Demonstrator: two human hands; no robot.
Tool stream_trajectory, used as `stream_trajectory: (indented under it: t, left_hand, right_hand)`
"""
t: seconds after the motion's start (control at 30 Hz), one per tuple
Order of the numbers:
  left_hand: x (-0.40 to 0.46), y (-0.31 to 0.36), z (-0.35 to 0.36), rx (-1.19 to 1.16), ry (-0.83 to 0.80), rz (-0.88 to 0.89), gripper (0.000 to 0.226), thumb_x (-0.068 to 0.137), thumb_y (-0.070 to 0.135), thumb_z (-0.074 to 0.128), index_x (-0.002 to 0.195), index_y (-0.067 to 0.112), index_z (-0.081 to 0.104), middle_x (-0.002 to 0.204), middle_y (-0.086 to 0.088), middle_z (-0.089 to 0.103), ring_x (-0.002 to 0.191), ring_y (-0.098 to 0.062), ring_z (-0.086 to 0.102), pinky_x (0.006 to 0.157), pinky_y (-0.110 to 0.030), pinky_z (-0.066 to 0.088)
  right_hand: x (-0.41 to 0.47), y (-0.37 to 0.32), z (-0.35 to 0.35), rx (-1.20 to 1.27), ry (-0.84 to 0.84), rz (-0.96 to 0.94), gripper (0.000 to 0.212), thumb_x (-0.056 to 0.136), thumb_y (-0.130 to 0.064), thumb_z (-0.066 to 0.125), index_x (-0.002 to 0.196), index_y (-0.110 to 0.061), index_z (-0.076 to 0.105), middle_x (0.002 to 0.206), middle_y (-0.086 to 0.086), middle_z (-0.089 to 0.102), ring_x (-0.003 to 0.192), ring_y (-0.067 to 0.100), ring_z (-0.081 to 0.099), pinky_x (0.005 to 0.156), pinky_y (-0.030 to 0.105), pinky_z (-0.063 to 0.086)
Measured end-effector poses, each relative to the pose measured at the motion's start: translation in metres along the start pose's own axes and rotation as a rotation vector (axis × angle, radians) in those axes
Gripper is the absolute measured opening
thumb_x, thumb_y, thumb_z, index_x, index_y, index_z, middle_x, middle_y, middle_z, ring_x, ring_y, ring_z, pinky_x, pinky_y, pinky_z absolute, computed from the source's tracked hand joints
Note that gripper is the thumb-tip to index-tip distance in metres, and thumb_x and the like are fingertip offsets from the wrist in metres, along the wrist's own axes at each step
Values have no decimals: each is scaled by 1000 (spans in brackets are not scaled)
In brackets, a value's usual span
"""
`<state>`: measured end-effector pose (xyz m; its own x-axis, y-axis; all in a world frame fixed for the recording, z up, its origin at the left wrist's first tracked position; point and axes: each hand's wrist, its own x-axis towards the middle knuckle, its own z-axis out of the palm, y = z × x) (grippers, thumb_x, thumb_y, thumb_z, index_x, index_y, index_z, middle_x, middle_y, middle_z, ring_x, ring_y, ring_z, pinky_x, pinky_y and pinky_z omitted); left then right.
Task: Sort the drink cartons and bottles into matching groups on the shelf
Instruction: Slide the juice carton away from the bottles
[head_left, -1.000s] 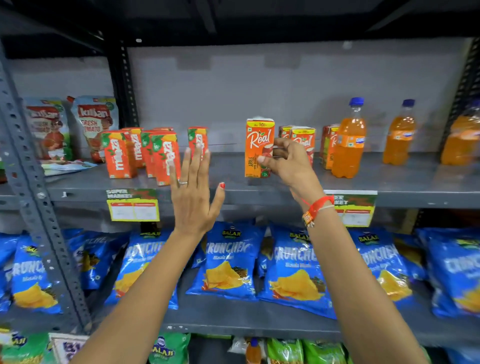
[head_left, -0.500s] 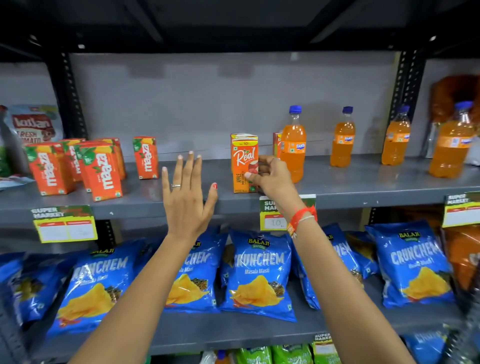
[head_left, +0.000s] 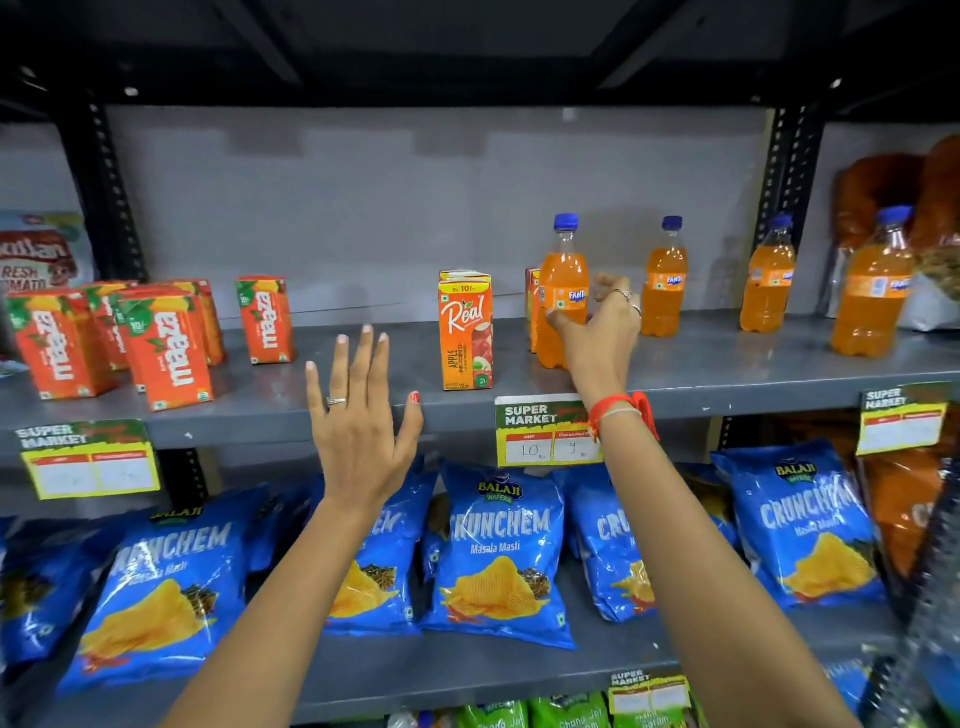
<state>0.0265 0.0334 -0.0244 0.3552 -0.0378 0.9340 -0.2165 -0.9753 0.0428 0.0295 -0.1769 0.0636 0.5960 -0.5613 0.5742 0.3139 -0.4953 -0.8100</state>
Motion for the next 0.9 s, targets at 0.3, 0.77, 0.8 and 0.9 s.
stream_trajectory:
  t: [0.3,0.77,0.8,0.9]
  left_hand:
    - [-13,12,9,4,12,18,60,91,38,33,143,9,30,150,-9,30,140,-26,21,114,-51,7]
    - [-19,49,19,-52,37,-108,63,92,41,29,146,10,23,153,-9,24,142,-25,13,113,-44,-13]
    - [-19,51,19,-53,38,-116,63,92,42,28,146,9,22,153,-9,24,142,-25,12,113,-44,-14]
    - [-18,58,22,-58,35,-151,64,92,43,27,147,10,20,153,-8,22,143,-24,10,113,-43,-15]
  right_hand:
    - [7,1,1,-84,-184,62,59,77,-27,73,126,-9,45,130,14,58,119,32,55,99,43,45]
    - [22,22,-61,5,31,80,69,70,-23,79,130,-11,46,125,11,62,115,26,58,99,39,46]
    - [27,25,-68,-3,49,83,69,69,-24,80,128,-11,47,124,11,63,113,27,59,99,39,46]
    - [43,34,-86,-41,86,96,60,68,-24,81,119,-10,52,119,11,65,108,27,62,95,40,49]
